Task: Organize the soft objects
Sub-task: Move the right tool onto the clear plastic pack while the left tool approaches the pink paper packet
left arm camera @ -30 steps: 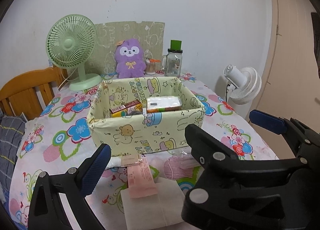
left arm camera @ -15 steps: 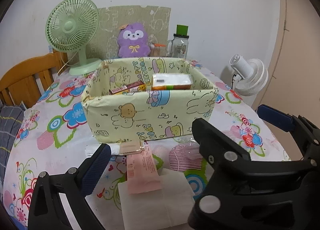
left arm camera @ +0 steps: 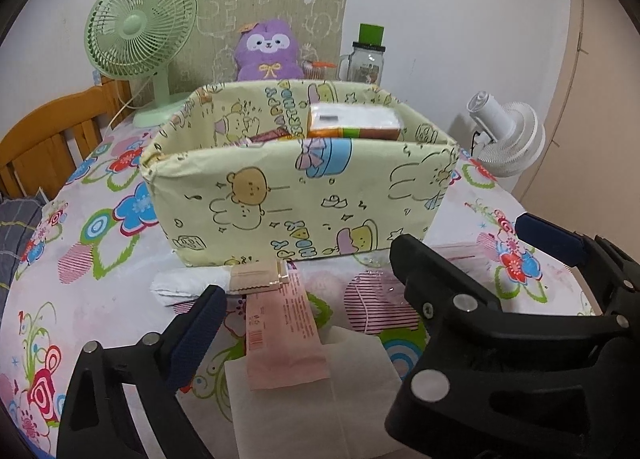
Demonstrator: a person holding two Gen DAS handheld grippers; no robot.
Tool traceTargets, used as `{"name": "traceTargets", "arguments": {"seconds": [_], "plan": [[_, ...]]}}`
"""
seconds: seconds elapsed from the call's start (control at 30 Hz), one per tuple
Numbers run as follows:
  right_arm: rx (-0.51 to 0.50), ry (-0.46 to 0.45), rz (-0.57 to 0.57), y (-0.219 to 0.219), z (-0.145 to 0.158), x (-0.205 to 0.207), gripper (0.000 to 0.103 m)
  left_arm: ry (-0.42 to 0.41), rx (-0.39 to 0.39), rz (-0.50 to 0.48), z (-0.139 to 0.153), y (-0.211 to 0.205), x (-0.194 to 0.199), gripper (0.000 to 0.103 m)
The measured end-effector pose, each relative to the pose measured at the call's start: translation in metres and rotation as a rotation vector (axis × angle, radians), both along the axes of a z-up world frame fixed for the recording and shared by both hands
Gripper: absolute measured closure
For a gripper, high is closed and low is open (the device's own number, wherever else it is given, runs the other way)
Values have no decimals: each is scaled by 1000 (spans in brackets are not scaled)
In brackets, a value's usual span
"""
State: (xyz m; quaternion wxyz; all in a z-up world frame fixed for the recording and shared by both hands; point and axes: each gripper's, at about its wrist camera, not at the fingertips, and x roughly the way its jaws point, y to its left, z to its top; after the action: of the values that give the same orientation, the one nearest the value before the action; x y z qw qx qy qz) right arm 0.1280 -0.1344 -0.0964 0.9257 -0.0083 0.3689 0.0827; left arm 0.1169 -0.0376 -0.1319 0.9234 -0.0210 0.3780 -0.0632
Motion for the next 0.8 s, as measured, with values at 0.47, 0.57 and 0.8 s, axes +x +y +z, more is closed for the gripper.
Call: {"name": "traceTargets", "arguments": {"seconds": [0.47, 0.57, 0.8], "plan": [[-12, 80, -34, -6, -25, 18, 0, 98, 14, 42, -23, 5, 19, 23], [-18, 91, -45, -10, -29, 22, 0, 112, 12, 41, -27, 4, 23, 28], [-8, 124, -60, -14, -39, 30, 0, 121, 40, 49, -30, -1, 28, 36]]}}
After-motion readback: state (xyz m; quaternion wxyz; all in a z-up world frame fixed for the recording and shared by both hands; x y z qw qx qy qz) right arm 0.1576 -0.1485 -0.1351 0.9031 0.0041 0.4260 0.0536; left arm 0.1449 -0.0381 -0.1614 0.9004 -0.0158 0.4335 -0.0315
